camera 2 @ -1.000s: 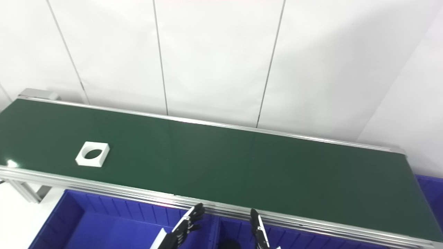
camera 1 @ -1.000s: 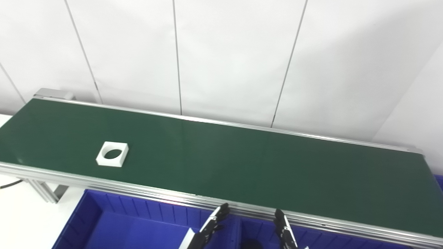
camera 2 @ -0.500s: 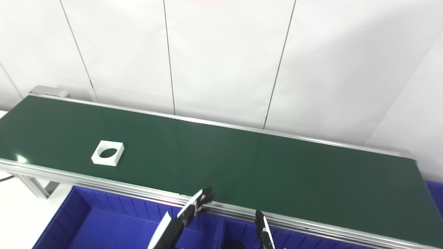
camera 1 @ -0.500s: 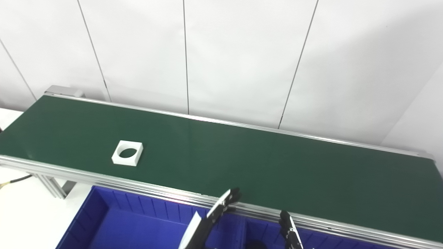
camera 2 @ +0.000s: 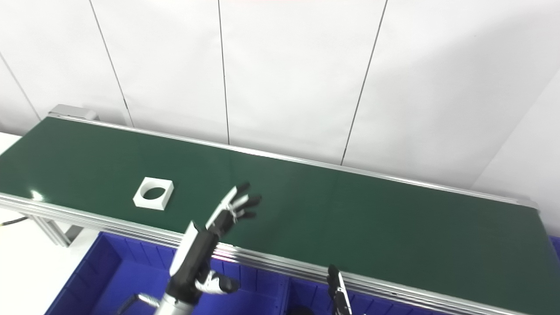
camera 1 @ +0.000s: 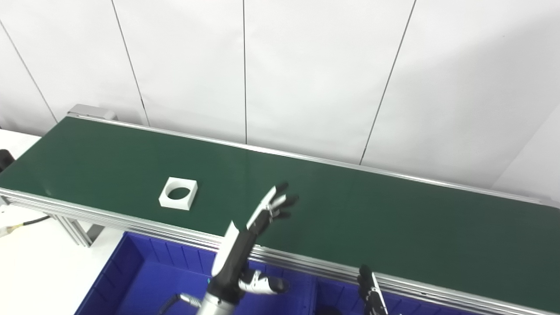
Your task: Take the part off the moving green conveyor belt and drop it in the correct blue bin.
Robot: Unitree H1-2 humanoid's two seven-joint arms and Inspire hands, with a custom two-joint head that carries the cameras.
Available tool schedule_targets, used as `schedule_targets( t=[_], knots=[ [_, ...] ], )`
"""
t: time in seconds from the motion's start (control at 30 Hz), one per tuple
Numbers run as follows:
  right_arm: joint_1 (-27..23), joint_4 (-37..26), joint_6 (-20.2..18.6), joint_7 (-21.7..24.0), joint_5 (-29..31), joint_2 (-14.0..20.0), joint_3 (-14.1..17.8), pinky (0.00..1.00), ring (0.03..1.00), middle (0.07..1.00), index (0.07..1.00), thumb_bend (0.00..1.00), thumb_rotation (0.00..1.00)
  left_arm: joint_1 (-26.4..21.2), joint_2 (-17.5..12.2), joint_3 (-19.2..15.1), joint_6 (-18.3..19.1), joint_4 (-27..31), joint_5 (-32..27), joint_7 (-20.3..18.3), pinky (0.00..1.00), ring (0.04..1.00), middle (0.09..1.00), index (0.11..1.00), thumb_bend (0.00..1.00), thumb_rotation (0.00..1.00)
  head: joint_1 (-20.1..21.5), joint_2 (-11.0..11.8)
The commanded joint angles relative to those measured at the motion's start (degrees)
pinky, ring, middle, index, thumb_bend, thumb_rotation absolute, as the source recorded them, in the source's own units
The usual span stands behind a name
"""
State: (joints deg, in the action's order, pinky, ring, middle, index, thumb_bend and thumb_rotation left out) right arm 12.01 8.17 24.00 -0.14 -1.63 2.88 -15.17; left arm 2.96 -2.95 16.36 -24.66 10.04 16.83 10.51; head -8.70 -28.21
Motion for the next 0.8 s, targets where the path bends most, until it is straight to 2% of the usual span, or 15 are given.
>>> schedule_targets(
  t=[0.0, 0.1, 0.2, 0.27, 0.33, 0.37, 0.43, 0.53, 0.63, 0.77],
  knots=[
    [-0.6, -1.1, 2.9, 1.2, 0.3, -0.8, 0.1, 1.0, 1.0, 1.0, 1.0, 1.0, 1.0, -1.9, 0.3, -1.5, 0.4, 2.8, 1.4, -1.1, 0.83, 0.878, 0.867, 0.979, 0.91, 0.89, 0.0, -0.1],
    [-0.6, -1.1, 2.9, 1.4, 0.5, -1.3, 0.3, 1.0, 1.0, 1.0, 1.0, 1.0, 1.0, -4.5, -0.8, -4.5, 1.9, 3.7, 3.9, -1.7, 0.81, 0.853, 0.868, 0.996, 0.9, 0.92, 0.1, 0.0],
    [-0.5, -1.2, 2.9, 1.5, 0.4, -1.6, 0.5, 1.0, 1.0, 1.0, 1.0, 1.0, 1.0, -6.4, -1.9, -6.1, 1.7, 3.4, 2.3, -3.3, 0.8, 0.864, 0.884, 1.0, 0.83, 0.82, 0.2, 0.0],
    [-0.4, -1.3, 2.9, 1.6, 0.2, -1.8, 0.6, 1.0, 1.0, 1.0, 1.0, 1.0, 1.0, -7.7, -2.5, -7.2, 2.0, 3.0, 0.1, -4.3, 0.81, 0.868, 0.888, 1.0, 0.82, 0.79, 0.3, 0.3],
    [-0.4, -1.2, 2.9, 1.5, 0.0, -1.9, 0.7, 1.0, 1.0, 1.0, 1.0, 1.0, 1.0, -11.0, -4.5, -8.6, 3.5, 2.6, -1.9, -6.2, 0.86, 0.867, 0.883, 1.0, 0.84, 0.42, 0.3, 0.5],
    [-0.4, -1.2, 2.9, 1.5, -0.1, -1.9, 0.7, 0.99, 1.0, 1.0, 1.0, 1.0, 1.0, -12.0, -5.2, -9.2, 3.8, 2.5, -2.3, -6.9, 0.86, 0.867, 0.885, 1.0, 0.86, 0.32, 0.3, 0.5],
    [-0.4, -1.2, 2.9, 1.6, -0.1, -1.9, 0.8, 0.99, 0.999, 1.0, 1.0, 1.0, 1.0, -13.7, -6.5, -10.0, 3.4, 1.8, -1.5, -8.0, 0.86, 0.877, 0.895, 1.0, 0.87, 0.21, 0.2, 0.6],
    [-0.3, -1.2, 2.9, 1.8, 0.2, -2.0, 0.9, 0.99, 0.996, 1.0, 1.0, 1.0, 1.0, -15.7, -8.5, -11.3, 3.9, 0.9, -0.6, -9.2, 0.83, 0.881, 0.903, 1.0, 0.91, 0.15, 0.1, 0.6],
    [-0.2, -1.2, 2.9, 1.8, 0.1, -2.1, 1.0, 0.99, 0.989, 1.0, 0.995, 1.0, 1.0, -17.7, -10.1, -12.2, 2.3, -0.8, 1.7, -9.2, 0.76, 0.876, 0.912, 0.994, 0.94, 0.12, 0.2, 0.7],
    [-0.4, -0.9, 2.9, 2.1, 0.1, -2.2, 0.9, 0.98, 0.99, 1.0, 0.993, 1.0, 1.0, -20.1, -12.1, -12.6, 2.2, -3.1, 2.1, -10.3, 0.77, 0.897, 0.928, 0.977, 0.95, 0.11, 0.1, 0.6]
  ],
)
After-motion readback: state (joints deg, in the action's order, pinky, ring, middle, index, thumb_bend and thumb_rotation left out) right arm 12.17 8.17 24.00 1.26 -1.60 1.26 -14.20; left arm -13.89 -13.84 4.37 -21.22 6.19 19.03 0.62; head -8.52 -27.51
